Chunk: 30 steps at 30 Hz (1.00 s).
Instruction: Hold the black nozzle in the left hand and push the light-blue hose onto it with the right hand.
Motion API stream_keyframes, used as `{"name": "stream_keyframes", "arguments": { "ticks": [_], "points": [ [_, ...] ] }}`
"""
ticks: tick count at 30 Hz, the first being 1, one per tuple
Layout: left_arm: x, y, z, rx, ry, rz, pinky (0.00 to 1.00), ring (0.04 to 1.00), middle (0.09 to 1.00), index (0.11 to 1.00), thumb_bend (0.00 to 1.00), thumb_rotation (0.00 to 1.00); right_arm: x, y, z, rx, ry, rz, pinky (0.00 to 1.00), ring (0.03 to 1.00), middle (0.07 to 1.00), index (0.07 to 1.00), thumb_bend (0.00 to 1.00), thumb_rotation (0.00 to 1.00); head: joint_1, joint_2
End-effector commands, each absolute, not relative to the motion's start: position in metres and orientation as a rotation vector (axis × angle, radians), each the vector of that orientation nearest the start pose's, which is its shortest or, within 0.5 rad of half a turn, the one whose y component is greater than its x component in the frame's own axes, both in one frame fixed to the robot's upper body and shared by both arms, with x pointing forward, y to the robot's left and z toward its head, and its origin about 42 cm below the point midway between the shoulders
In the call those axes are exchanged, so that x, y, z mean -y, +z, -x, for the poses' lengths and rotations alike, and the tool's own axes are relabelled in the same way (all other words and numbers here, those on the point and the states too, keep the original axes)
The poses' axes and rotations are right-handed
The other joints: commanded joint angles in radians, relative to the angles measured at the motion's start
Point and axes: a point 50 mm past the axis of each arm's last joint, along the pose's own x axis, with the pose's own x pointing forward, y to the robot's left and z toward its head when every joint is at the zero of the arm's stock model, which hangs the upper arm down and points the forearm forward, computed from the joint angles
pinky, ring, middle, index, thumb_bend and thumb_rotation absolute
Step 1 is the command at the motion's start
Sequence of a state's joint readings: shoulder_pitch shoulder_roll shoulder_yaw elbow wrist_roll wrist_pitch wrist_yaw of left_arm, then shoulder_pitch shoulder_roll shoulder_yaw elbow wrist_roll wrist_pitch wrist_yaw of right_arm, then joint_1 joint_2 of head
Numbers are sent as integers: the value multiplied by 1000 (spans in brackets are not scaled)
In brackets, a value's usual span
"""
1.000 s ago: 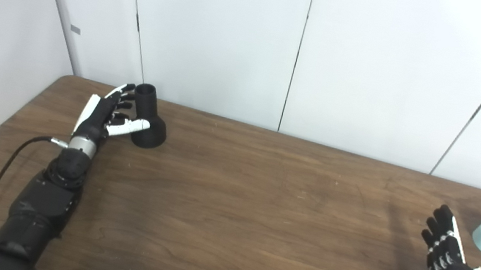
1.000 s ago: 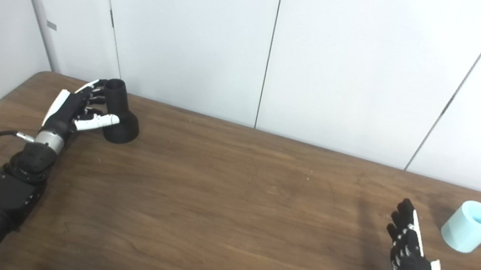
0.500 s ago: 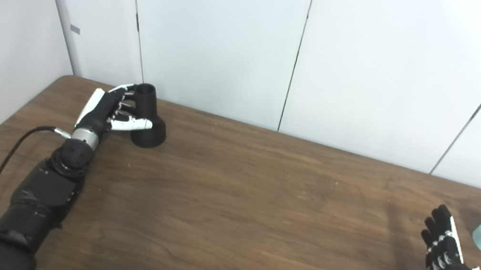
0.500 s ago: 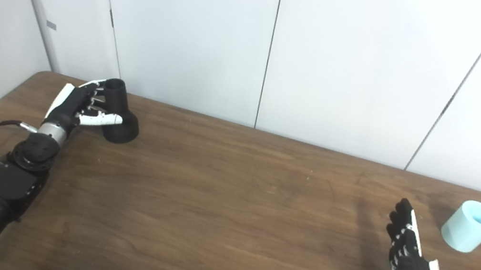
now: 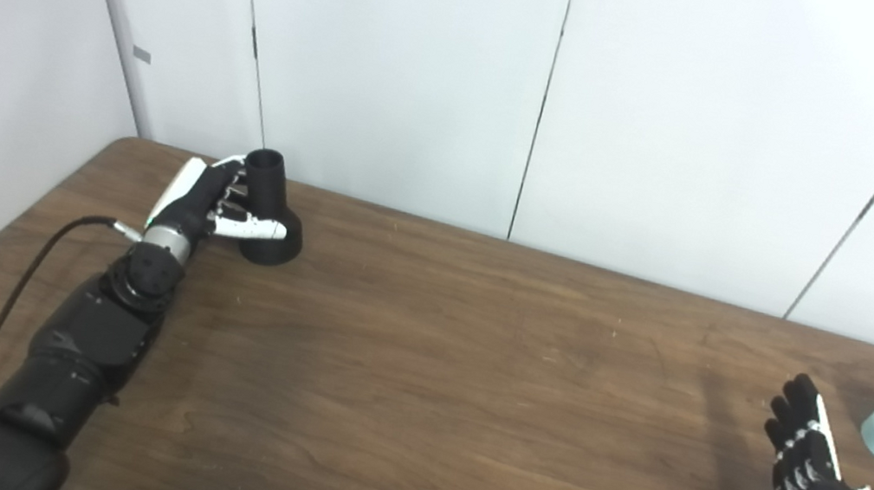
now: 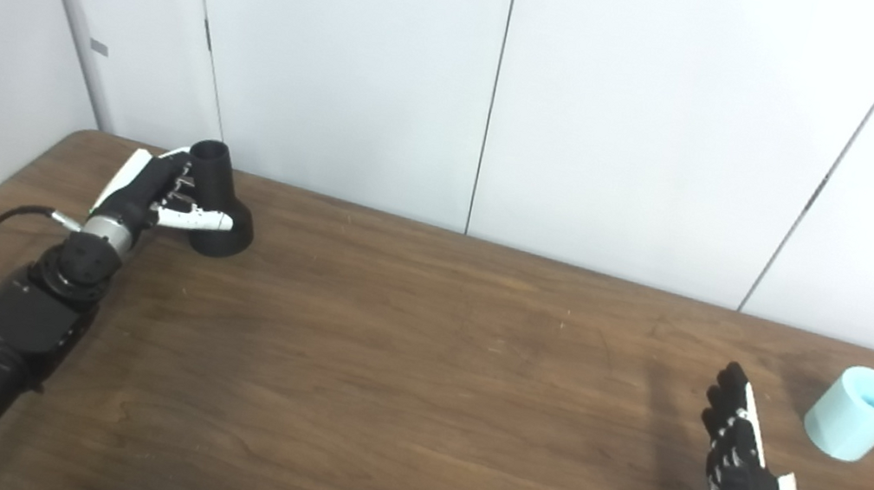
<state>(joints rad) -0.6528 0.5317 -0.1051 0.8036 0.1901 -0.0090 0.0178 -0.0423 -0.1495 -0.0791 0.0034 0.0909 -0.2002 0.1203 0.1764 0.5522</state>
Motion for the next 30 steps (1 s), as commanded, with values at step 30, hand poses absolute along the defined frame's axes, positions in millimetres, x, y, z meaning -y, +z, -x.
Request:
{"name": "stream_keyframes", "arguments": {
  "ticks": [30],
  "points": [
    [-342,89,-434,-277,-156,-780,322,390,467,494,526,0,263,105,-277,144,50,31,994,1000,1000,1000,696,1000,-6,19]
  ]
}}
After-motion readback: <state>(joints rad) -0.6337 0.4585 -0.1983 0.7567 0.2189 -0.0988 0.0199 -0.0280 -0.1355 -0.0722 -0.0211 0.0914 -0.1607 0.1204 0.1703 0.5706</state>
